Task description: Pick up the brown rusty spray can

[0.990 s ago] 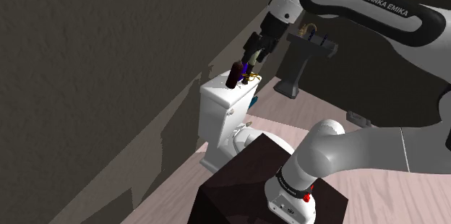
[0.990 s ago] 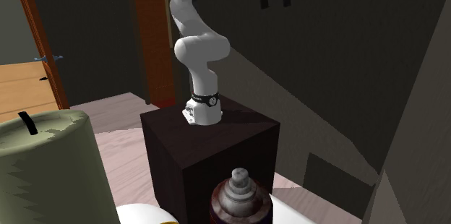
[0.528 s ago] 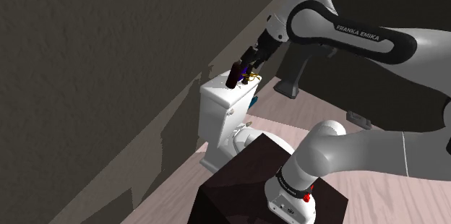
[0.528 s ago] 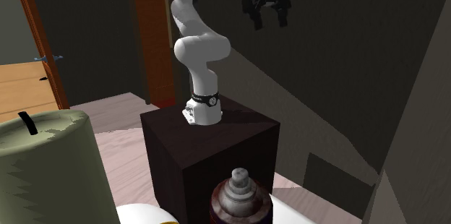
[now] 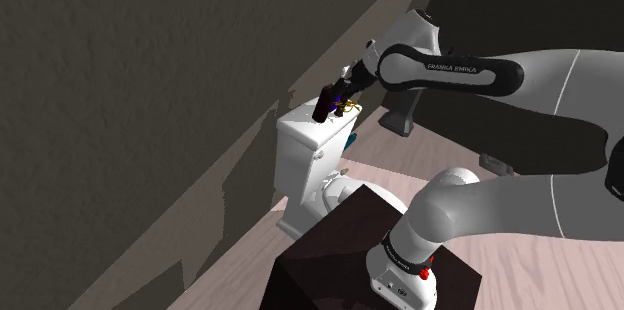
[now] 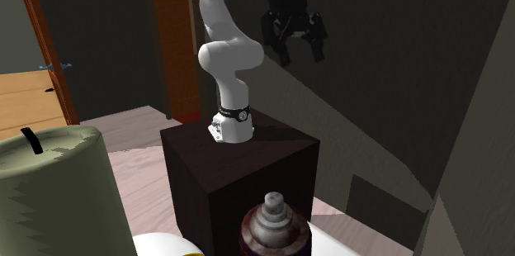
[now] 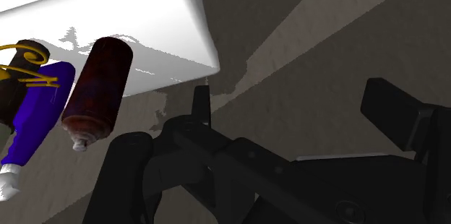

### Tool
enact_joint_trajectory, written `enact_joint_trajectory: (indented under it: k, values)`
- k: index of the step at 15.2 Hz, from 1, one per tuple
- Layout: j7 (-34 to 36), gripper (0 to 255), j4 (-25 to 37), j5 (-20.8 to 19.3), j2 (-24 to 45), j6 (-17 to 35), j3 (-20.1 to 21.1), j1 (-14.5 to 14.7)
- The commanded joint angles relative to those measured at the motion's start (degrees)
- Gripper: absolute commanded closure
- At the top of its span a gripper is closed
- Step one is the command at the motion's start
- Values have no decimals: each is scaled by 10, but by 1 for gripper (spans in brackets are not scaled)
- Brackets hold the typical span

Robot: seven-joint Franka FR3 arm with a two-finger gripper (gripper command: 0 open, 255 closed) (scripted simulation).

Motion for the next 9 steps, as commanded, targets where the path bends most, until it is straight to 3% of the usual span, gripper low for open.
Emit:
enact_joint_trajectory:
  k: [1, 6, 9]
  values:
    - [-18, 0, -14, -8, 28, 70, -19, -7]
    - [-67, 0, -23, -11, 121, 236, -77, -5]
    - [-110, 0, -12, 6, 186, 330, -132, 25]
